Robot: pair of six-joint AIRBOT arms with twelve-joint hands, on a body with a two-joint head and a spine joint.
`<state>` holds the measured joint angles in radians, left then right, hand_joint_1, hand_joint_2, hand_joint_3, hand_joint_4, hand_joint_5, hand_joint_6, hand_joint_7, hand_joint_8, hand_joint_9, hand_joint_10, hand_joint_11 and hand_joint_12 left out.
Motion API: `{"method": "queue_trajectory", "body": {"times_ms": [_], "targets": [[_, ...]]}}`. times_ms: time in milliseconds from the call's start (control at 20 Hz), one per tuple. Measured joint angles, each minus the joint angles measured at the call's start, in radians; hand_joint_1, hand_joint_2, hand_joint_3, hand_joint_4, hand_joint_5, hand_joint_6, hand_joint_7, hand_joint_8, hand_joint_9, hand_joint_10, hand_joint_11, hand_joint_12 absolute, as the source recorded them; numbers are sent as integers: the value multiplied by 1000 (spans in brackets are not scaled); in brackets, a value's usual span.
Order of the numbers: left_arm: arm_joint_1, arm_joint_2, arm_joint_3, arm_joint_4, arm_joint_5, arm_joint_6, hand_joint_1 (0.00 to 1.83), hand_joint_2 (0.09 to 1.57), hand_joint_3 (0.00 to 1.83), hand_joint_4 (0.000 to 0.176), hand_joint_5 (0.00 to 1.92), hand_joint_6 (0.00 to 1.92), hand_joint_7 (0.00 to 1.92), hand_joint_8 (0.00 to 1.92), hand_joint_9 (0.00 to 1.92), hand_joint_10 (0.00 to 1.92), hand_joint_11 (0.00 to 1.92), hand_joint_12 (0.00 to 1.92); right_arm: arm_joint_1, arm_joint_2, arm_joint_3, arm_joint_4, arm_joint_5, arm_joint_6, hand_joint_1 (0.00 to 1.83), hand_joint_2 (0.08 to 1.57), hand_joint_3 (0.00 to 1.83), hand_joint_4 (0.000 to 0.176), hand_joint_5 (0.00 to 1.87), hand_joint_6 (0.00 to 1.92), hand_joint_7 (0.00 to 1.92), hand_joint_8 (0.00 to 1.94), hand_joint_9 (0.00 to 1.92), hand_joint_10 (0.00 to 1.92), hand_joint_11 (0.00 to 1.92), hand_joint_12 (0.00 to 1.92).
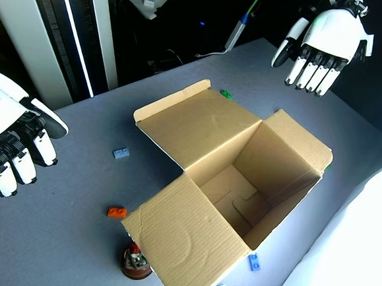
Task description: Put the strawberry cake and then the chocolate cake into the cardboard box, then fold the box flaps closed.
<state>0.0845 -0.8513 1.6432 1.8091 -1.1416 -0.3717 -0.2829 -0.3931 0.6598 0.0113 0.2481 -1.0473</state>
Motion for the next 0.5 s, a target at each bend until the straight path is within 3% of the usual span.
{"method": "queue_trajectory", "body": {"times_ms": [300,400,500], "targets": [[1,0,6,35,-11,0,341,1050,0,22,60,2,109,4,131,11,0,634,0,0,0,0,0,-63,204,1140,2,0,87,48,103,11,68,18,23,31],[1,0,6,36,-15,4,426,1040,0,23,24,0,86,0,117,1,0,649,0,0,0,3,3,-80,285,1109,0,0,88,19,115,2,88,20,0,253],[-7,0,6,48,-17,5,497,1019,0,25,1,0,67,0,113,1,0,649,0,0,0,45,10,-101,362,1085,0,0,84,11,106,0,88,17,0,260]]}}
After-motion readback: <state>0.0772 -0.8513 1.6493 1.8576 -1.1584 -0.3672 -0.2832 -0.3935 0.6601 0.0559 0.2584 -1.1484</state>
